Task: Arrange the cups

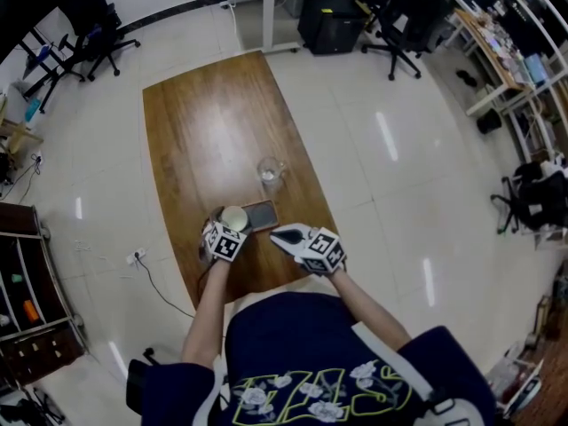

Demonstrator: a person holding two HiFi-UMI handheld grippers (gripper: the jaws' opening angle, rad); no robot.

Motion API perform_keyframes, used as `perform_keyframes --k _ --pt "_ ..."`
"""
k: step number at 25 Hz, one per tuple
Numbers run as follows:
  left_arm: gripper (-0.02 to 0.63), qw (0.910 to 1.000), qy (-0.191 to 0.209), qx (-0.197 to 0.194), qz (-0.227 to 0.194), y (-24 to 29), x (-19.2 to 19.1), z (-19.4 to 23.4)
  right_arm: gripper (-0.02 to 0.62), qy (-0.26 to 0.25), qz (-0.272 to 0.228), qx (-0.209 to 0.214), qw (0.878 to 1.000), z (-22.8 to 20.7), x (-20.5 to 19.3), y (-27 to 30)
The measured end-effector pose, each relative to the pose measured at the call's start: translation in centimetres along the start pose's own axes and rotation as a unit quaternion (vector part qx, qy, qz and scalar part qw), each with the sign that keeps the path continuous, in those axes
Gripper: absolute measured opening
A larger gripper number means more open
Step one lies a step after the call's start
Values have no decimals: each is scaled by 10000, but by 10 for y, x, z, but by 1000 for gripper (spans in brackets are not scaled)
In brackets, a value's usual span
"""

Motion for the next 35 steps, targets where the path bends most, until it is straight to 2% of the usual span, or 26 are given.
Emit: perform_keyframes --k 3,5,6,7,9,11,14,15,16,18,22,23,26,29,33,35 --pt "451 9977 -105 -54 -673 -18 3 -5 -5 20 26 31 10000 -1 1 0" --pt "453 9907 -323 -105 -1317 -40 2 -9 -5 33 38 40 10000 -2 0 1" --pt "453 9842 -534 -170 -1678 -53 0 -10 -5 41 52 39 10000 -2 -1 1" --pt "451 9743 -823 -274 -2079 -70 -1 -11 -5 40 58 48 10000 -2 -2 2" --pt "417 9466 -1388 -523 -2863 -104 -3 -15 -5 15 -3 93 10000 -4 -6 6" --pt "206 9197 -1724 -833 -3428 -134 -6 -23 -6 34 -60 139 9999 -2 -4 8" --pt "35 8809 -2153 -1300 -4009 -158 -14 -39 -6 40 -92 200 9997 -2 -4 11" --pt "3 8730 -2206 -1401 -4119 -161 -15 -43 -5 55 -77 217 9997 -1 -2 13" --pt "2 8693 -2212 -1475 -4166 -163 -15 -47 -5 85 -60 233 9997 1 4 13" --pt "2 8742 -2089 -1532 -4106 -162 -12 -54 -5 73 -74 288 9995 4 10 15" --pt "0 8975 -1621 -1552 -3798 -158 -4 -62 -5 -13 -167 419 9990 9 16 21" --pt "0 8985 -1552 -1586 -3787 -156 -2 -62 -5 -25 -177 441 9989 10 19 21" --pt "2 8925 -1490 -1618 -3938 -159 8 -59 -5 -80 -138 477 9987 12 26 22" --pt "3 8995 -1406 -1402 -3892 -160 12 -54 -5 -170 -168 501 9985 9 28 23" --pt "3 8987 -1464 -1364 -3903 -160 13 -42 -5 -151 -177 457 9987 4 40 27" --pt "3 8955 -1540 -1380 -3941 -159 9 -40 -6 -150 -237 436 9987 6 49 26"
Point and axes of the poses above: the fingertips, and each gripper's own axes: y forward along the fingers, z to its left, x out of its top, the point moved 10 cm from there along -y, backward along the fingers, and after that the axes turned 1 degree about z, right-handed, at the moved point
